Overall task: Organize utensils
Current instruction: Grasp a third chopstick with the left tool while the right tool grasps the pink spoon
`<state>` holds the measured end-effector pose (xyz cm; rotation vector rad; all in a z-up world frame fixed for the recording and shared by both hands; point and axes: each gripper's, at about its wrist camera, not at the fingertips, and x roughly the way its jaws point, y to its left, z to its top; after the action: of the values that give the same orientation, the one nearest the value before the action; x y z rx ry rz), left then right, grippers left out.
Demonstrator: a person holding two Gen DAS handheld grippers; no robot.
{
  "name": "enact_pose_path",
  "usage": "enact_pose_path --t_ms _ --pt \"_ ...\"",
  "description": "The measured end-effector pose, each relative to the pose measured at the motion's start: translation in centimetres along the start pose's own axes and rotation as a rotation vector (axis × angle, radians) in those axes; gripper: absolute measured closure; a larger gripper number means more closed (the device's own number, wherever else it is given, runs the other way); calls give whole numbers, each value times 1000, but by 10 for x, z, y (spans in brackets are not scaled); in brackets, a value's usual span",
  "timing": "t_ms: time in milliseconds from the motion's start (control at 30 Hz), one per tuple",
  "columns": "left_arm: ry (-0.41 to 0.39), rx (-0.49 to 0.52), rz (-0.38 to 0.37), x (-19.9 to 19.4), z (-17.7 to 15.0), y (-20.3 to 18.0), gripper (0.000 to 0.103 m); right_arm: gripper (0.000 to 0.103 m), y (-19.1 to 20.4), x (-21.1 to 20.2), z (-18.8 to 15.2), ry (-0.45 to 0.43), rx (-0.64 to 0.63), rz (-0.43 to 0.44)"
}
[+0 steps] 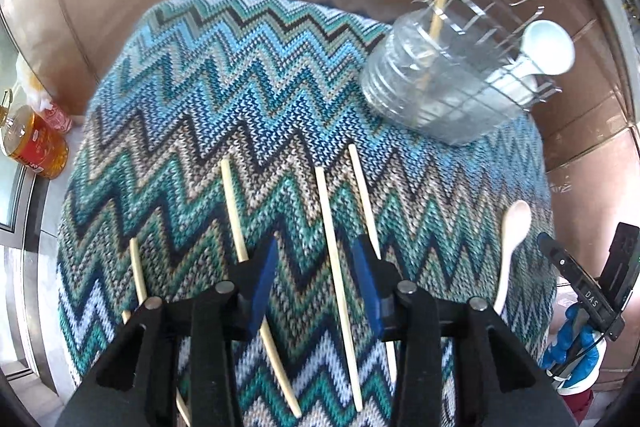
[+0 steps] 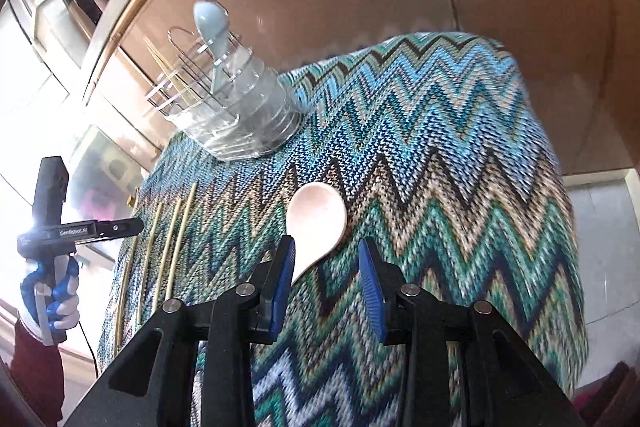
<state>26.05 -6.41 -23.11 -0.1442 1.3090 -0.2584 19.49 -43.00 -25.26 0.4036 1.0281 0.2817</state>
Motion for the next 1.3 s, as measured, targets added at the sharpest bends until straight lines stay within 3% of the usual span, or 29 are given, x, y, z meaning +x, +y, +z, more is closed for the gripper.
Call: enact_pose_path --t_ms 400,767,933,1100,1300 --pt "93 5 35 38 22 -19 87 82 -5 31 24 81 -49 44" --pt "142 -24 60 62 36 -32 93 88 -7 66 37 174 -48 108" --pt "142 -57 50 63 42 -23 99 93 -14 73 41 199 -28 160" --pt "118 -71 34 54 34 -7 99 94 -11 57 39 172 -50 133" --pt "37 -67 1 24 20 1 99 94 -2 21 29 97 -76 88"
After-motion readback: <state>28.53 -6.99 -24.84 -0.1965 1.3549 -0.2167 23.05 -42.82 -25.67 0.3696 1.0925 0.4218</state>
